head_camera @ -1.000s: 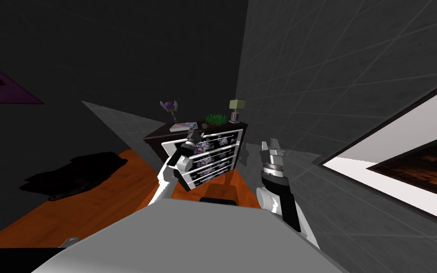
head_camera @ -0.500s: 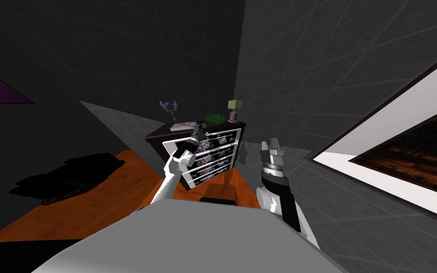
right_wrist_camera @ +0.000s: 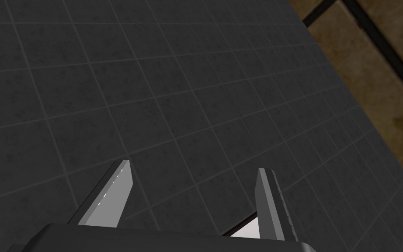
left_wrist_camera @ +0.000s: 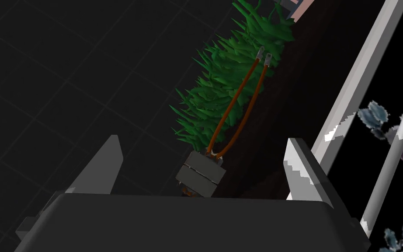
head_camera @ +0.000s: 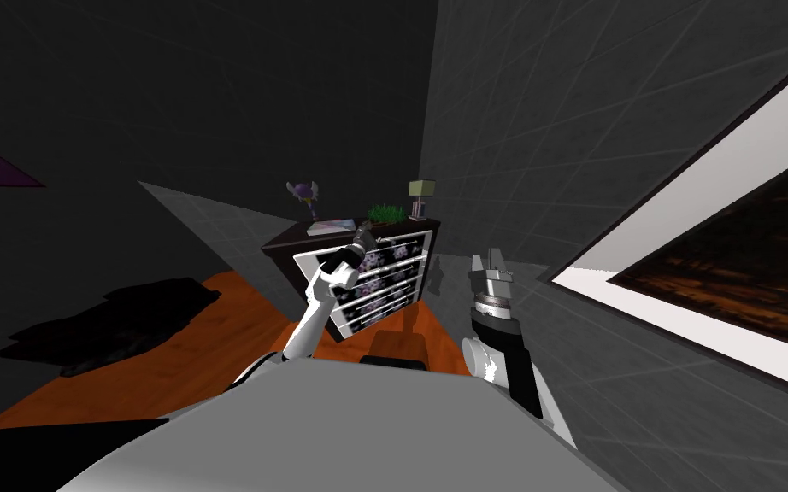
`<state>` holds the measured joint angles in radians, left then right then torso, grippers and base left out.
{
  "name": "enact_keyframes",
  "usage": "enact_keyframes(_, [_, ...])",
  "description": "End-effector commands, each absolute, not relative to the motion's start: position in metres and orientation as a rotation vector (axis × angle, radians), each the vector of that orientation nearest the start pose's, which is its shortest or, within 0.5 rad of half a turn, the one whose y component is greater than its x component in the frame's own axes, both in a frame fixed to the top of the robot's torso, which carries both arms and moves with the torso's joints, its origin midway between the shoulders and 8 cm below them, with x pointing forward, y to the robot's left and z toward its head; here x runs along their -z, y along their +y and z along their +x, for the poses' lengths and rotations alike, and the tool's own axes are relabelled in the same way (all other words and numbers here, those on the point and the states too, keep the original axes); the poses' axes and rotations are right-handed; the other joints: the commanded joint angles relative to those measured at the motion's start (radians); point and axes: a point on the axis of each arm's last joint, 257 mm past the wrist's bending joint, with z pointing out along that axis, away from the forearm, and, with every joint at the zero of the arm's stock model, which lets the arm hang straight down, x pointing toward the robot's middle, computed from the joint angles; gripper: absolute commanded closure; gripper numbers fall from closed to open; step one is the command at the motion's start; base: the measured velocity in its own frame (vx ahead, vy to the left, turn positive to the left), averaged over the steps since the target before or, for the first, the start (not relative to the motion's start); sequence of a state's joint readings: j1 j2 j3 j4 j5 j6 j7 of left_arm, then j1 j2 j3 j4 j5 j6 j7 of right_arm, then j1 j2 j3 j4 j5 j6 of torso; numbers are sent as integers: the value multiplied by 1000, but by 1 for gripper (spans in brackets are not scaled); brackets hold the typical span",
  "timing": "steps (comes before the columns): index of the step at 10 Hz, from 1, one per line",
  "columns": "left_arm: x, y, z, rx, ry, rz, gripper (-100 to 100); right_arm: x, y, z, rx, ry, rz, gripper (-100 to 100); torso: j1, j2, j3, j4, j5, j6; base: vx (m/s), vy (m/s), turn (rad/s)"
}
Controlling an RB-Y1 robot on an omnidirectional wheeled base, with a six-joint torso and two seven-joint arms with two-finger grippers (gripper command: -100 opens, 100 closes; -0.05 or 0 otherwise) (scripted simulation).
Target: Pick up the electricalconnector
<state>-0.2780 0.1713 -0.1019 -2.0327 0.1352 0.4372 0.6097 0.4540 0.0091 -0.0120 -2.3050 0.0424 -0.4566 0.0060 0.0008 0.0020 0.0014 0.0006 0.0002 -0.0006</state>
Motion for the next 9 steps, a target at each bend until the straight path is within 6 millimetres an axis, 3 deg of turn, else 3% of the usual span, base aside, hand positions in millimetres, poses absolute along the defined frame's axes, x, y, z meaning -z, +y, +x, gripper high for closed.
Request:
enact_keyframes(1, [-28,131,556,1912,1019,-1302,-100,-42,-274,349,-1278,611,617,0,0,0,0,0,0,0,-20,4,2])
enact_keyframes(9, [-30,94,590,1891,1151,-1467,-100,-42,-274,349,-1278,611,617,0,0,-2,-1,0,0,0,-24,3,-31])
